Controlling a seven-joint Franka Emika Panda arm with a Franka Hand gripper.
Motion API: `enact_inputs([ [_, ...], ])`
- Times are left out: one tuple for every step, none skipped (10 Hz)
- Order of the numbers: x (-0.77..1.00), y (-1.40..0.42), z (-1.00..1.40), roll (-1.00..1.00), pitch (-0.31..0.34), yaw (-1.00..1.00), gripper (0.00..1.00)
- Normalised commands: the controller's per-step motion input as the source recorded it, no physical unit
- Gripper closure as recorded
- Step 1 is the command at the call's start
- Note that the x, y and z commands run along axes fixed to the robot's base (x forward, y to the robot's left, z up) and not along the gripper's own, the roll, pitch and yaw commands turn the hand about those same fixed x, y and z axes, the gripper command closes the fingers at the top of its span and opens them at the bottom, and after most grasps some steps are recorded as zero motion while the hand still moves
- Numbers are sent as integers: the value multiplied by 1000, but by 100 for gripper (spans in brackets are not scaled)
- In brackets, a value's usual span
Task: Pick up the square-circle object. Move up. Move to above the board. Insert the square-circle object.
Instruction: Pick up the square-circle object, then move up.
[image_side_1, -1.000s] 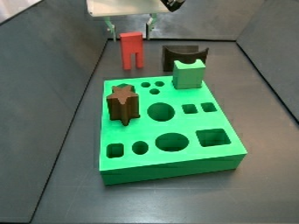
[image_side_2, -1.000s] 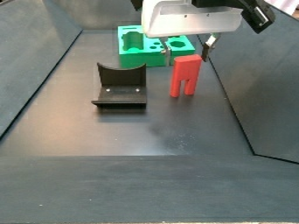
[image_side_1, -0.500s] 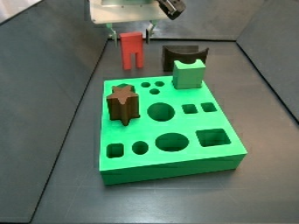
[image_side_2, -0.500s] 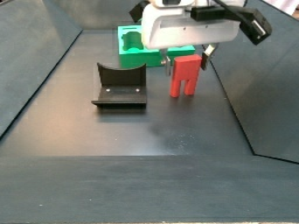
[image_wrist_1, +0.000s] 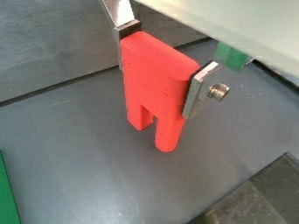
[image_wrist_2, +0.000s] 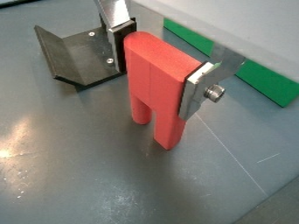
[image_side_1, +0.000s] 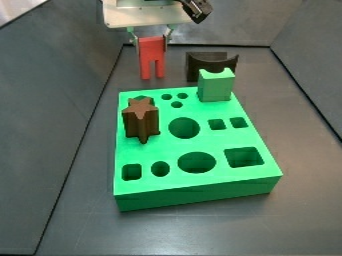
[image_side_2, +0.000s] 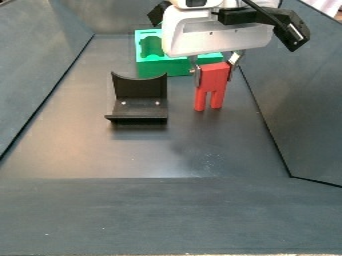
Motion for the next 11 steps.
enact_inputs([
  [0,0,0,0,0,0,100],
  [0,0,0,0,0,0,100],
  [0,0,0,0,0,0,100],
  [0,0,0,0,0,0,100],
  [0,0,0,0,0,0,100],
  [0,0,0,0,0,0,100],
  [0,0,0,0,0,0,100],
  [0,0,0,0,0,0,100],
  [0,0,0,0,0,0,100],
  [0,0,833,0,0,0,100],
  [-7,91,838,7,-12,3,100],
])
